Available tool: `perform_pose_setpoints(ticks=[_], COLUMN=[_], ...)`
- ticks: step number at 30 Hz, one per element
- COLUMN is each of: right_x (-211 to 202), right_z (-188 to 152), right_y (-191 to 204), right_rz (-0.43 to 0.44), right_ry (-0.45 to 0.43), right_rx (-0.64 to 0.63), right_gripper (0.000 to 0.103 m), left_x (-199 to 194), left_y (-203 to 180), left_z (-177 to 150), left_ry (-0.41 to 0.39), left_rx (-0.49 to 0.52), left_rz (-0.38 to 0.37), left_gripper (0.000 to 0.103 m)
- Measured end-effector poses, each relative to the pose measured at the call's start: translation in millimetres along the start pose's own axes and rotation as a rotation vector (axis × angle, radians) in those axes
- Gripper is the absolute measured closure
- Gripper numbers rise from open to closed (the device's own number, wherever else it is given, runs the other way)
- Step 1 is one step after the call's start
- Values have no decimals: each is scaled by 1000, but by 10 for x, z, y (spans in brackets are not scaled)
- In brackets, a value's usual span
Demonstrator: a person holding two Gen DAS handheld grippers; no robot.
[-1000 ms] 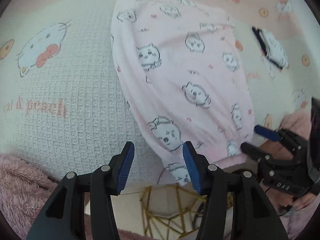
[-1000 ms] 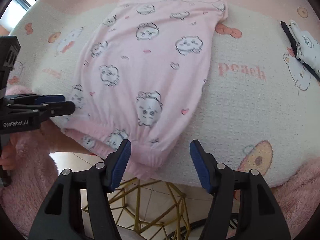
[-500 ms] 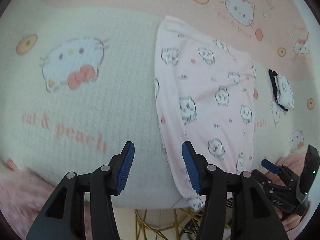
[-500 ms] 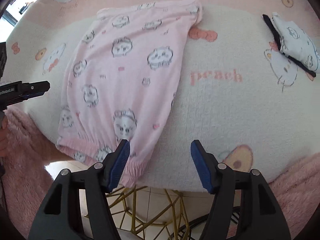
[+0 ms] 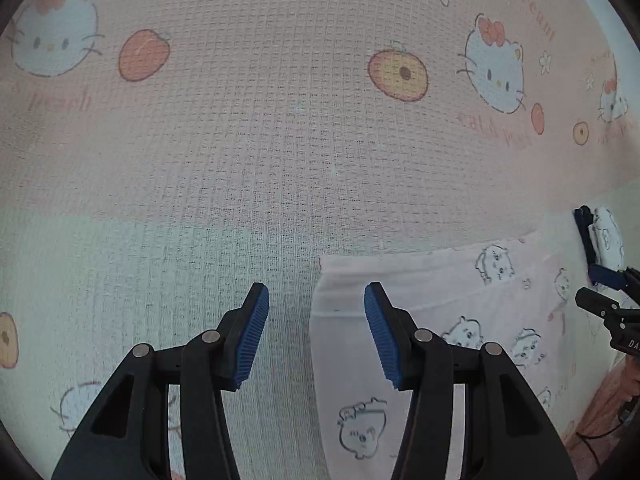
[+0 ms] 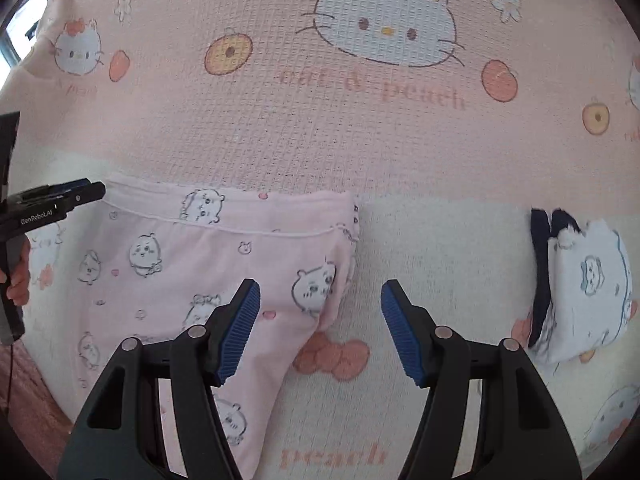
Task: Fold clothes
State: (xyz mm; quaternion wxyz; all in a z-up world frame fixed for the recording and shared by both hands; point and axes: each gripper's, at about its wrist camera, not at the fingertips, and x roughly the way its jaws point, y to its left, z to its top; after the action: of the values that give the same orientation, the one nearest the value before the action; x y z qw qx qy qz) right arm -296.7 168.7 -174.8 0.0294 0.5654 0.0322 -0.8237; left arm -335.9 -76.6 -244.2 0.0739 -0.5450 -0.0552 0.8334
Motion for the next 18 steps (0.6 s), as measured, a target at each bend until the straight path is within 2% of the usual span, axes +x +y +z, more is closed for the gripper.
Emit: perform_pose_setpoints(ticks=[1, 3, 4, 6, 7, 8, 10, 11, 12, 13, 15, 16, 17, 18], right_x=[118, 364, 454, 545, 566, 583, 596, 594, 564, 487, 365, 327, 290, 252], right_z=[43, 101, 109, 113, 112, 117, 149, 162, 162, 143, 37, -28, -92, -157], right_y=[5, -1, -18, -58, -79, -110, -216, -282, -325, -326, -131, -2, 128, 257], right_rz=[-16, -22, -28, -34, -34, -41, -67, -39, -12, 4, 53, 80, 107, 134], right_ry=[13, 40, 53, 43, 29, 14, -8, 4, 17, 6, -3, 4, 11, 17], right_rx=[-5, 3, 8, 19, 26, 34, 65, 103, 141, 159, 102, 61, 20, -22], right_gripper=[39, 41, 44, 45, 45, 45, 43, 42, 44, 44, 43, 43, 43, 44], left_x=[48, 87, 84, 51, 58, 72, 89, 40, -62, -175, -279, -253, -179, -98], left_y=[-25, -84, -89, -72, -27, 64, 273, 324, 281, 199, -130, -339, -532, -709], left_z=[-5, -24, -17, 20, 39, 55, 82, 105, 115, 115, 37, -25, -128, -250], left_ry=[4, 0, -10, -41, -50, -42, -11, -15, -37, -61, -49, -15, 28, 70], left_rx=[13, 50, 58, 62, 59, 34, -43, -86, -91, -72, 48, 119, 188, 256], left_rz=[-3, 14, 46, 138, 215, 246, 234, 189, 112, 30, -132, -209, -237, -237], left_gripper=[89, 92, 94, 101, 103, 103, 103, 102, 102, 102, 99, 92, 77, 68])
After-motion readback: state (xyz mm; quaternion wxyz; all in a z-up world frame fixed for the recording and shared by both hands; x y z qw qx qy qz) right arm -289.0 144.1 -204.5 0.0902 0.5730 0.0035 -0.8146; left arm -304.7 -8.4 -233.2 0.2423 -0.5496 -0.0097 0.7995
